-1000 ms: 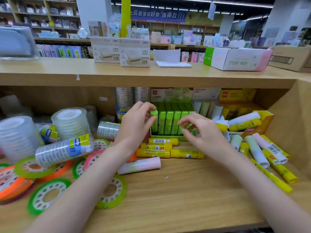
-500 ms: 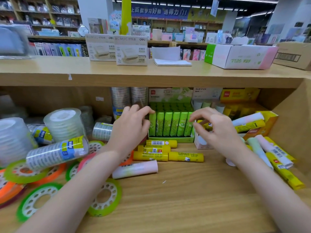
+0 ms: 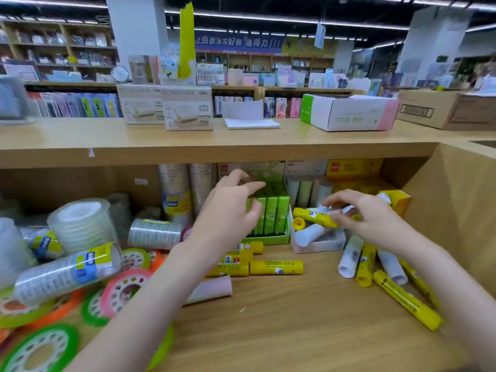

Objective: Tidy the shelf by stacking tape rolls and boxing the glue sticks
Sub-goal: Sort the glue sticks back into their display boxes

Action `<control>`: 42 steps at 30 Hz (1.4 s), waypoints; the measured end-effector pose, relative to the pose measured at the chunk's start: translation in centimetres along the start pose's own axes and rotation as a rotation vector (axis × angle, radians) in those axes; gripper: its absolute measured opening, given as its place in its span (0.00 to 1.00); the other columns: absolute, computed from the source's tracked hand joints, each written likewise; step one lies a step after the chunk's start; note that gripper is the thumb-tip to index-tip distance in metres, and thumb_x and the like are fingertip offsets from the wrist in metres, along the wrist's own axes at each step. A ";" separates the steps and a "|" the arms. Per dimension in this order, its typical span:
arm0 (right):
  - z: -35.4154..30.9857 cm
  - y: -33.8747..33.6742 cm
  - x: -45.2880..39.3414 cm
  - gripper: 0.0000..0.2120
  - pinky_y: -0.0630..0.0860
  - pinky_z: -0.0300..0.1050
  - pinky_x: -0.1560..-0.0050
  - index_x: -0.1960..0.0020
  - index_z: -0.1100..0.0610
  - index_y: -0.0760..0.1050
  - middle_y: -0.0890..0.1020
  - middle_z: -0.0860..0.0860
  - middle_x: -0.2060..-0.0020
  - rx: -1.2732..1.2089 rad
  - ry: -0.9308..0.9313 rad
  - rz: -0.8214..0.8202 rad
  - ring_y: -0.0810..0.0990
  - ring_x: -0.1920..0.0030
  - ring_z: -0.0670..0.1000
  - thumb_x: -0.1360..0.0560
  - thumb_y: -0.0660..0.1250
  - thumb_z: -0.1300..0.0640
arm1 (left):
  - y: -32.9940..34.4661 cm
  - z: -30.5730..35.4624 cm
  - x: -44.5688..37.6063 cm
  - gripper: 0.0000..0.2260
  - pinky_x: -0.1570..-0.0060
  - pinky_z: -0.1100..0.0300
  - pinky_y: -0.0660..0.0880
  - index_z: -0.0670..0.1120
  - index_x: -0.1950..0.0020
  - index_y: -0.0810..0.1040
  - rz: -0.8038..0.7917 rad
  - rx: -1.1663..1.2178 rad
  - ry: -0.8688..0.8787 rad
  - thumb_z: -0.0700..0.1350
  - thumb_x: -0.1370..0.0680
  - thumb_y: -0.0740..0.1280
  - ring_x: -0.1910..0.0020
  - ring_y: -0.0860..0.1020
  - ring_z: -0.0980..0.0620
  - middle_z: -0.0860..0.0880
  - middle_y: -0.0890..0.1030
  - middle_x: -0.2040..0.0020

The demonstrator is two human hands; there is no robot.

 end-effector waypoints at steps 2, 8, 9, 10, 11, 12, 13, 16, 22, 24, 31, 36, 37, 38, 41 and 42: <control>0.2 0.2 0.0 0.11 0.73 0.47 0.48 0.46 0.55 0.76 0.76 0.51 0.49 0.053 0.001 -0.026 0.75 0.50 0.52 0.28 0.70 0.58 | 1.8 1.5 -0.2 0.17 0.39 0.59 0.64 0.48 0.33 0.73 -0.054 0.051 0.068 0.44 0.22 0.61 0.40 0.69 0.52 0.51 0.71 0.41; 0.1 0.6 1.2 0.11 0.70 0.43 0.59 0.55 0.60 0.79 0.78 0.56 0.60 0.192 -0.147 0.227 0.72 0.61 0.53 0.36 0.76 0.65 | 5.2 3.3 -0.7 0.15 0.43 0.61 0.62 0.49 0.35 0.73 -0.152 0.038 0.127 0.46 0.21 0.60 0.41 0.66 0.52 0.52 0.71 0.40; 0.3 -0.2 1.5 0.09 0.69 0.37 0.58 0.55 0.60 0.79 0.79 0.55 0.60 0.130 -0.124 0.276 0.73 0.62 0.52 0.34 0.75 0.64 | 5.3 3.4 -0.8 0.14 0.44 0.61 0.62 0.49 0.36 0.74 -0.144 0.031 0.129 0.46 0.21 0.60 0.42 0.67 0.52 0.52 0.71 0.40; 0.5 -1.3 1.8 0.08 0.68 0.31 0.59 0.55 0.59 0.79 0.79 0.54 0.60 0.065 -0.102 0.336 0.73 0.63 0.50 0.33 0.74 0.65 | 5.3 3.4 -1.0 0.13 0.44 0.60 0.62 0.49 0.37 0.75 -0.130 0.024 0.131 0.45 0.21 0.61 0.42 0.67 0.52 0.52 0.72 0.41; 0.9 -2.4 2.3 0.08 0.68 0.28 0.59 0.55 0.58 0.78 0.79 0.53 0.60 0.005 -0.073 0.394 0.74 0.64 0.49 0.32 0.73 0.65 | 5.4 3.5 -1.1 0.13 0.44 0.60 0.62 0.49 0.38 0.75 -0.115 0.020 0.135 0.45 0.21 0.61 0.43 0.68 0.51 0.52 0.72 0.42; 1.4 -3.4 2.7 0.08 0.69 0.28 0.59 0.55 0.57 0.77 0.79 0.52 0.60 -0.058 -0.041 0.440 0.75 0.64 0.47 0.31 0.72 0.65 | 5.5 3.7 -1.3 0.13 0.45 0.60 0.62 0.48 0.38 0.76 -0.102 0.018 0.139 0.45 0.21 0.61 0.43 0.68 0.51 0.52 0.73 0.43; 2.2 -4.3 3.2 0.07 0.70 0.29 0.59 0.55 0.56 0.77 0.79 0.49 0.60 -0.139 0.001 0.473 0.76 0.63 0.47 0.30 0.71 0.64 | 5.6 3.9 -1.4 0.12 0.45 0.60 0.61 0.48 0.38 0.76 -0.098 0.015 0.147 0.46 0.21 0.61 0.43 0.68 0.51 0.52 0.73 0.44; 4.4 -5.9 4.7 0.09 0.73 0.28 0.60 0.56 0.53 0.77 0.81 0.44 0.62 -0.421 0.113 0.492 0.79 0.62 0.42 0.29 0.68 0.66 | 6.3 4.9 -1.7 0.13 0.46 0.62 0.58 0.48 0.37 0.75 -0.103 0.009 0.182 0.46 0.21 0.60 0.44 0.67 0.52 0.53 0.72 0.45; 6.2 -3.9 7.4 0.08 0.78 0.37 0.61 0.56 0.57 0.78 0.82 0.57 0.61 -0.596 0.209 0.315 0.82 0.60 0.55 0.29 0.67 0.69 | 7.9 8.1 -4.2 0.15 0.45 0.64 0.62 0.45 0.35 0.73 -0.164 0.030 0.312 0.41 0.20 0.58 0.40 0.68 0.53 0.51 0.73 0.38; 6.1 -4.2 7.9 0.10 0.76 0.33 0.62 0.56 0.55 0.77 0.81 0.54 0.63 -0.579 0.205 0.354 0.82 0.63 0.48 0.29 0.67 0.69 | 9.2 9.7 -5.6 0.16 0.42 0.63 0.62 0.46 0.32 0.71 -0.235 0.020 0.376 0.39 0.20 0.57 0.37 0.68 0.53 0.50 0.72 0.34; 5.6 -6.4 8.8 0.08 0.73 0.27 0.60 0.53 0.57 0.77 0.80 0.48 0.56 -0.416 0.138 0.461 0.80 0.64 0.36 0.28 0.67 0.68 | 15.0 12.8 -8.4 0.20 0.53 0.57 0.68 0.54 0.27 0.62 -0.523 -0.152 0.453 0.41 0.18 0.53 0.42 0.73 0.41 0.42 0.66 0.32; 5.5 -6.2 8.9 0.09 0.73 0.27 0.60 0.53 0.56 0.77 0.80 0.49 0.56 -0.326 0.100 0.450 0.79 0.62 0.36 0.28 0.68 0.68 | 14.6 13.4 -8.6 0.12 0.51 0.49 0.72 0.46 0.39 0.71 -0.414 -0.060 0.466 0.40 0.22 0.61 0.49 0.76 0.43 0.45 0.72 0.41; 5.5 -6.2 8.9 0.09 0.73 0.27 0.60 0.53 0.56 0.77 0.80 0.49 0.56 -0.316 0.092 0.450 0.79 0.61 0.36 0.29 0.68 0.69 | 14.2 13.4 -8.5 0.08 0.52 0.49 0.72 0.44 0.44 0.72 -0.377 -0.025 0.466 0.40 0.23 0.63 0.50 0.76 0.44 0.45 0.74 0.44; 5.5 -6.2 8.8 0.09 0.73 0.27 0.60 0.53 0.57 0.77 0.79 0.48 0.56 -0.311 0.084 0.450 0.78 0.61 0.36 0.29 0.68 0.69 | 13.8 13.2 -8.3 0.05 0.52 0.51 0.72 0.44 0.48 0.73 -0.346 0.015 0.451 0.41 0.23 0.64 0.50 0.76 0.46 0.46 0.76 0.47; 5.4 -6.2 8.5 0.08 0.73 0.26 0.60 0.53 0.57 0.77 0.79 0.48 0.56 -0.312 0.071 0.459 0.78 0.61 0.34 0.28 0.68 0.69 | 11.5 12.0 -7.9 0.03 0.55 0.55 0.73 0.46 0.55 0.72 -0.202 0.119 0.387 0.42 0.24 0.66 0.54 0.76 0.51 0.50 0.79 0.54; 5.4 -6.3 8.5 0.08 0.72 0.26 0.59 0.53 0.58 0.77 0.79 0.48 0.56 -0.311 0.065 0.468 0.78 0.61 0.33 0.28 0.68 0.69 | 10.3 11.5 -7.7 0.04 0.57 0.57 0.73 0.46 0.55 0.72 -0.134 0.155 0.369 0.42 0.24 0.66 0.56 0.76 0.52 0.51 0.79 0.55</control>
Point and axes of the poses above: each hand's wrist, its own x-axis away from the middle knuckle, its own y-axis out of the palm, z = x × y, the point moved 5 cm from there along -x, towards the middle knuckle
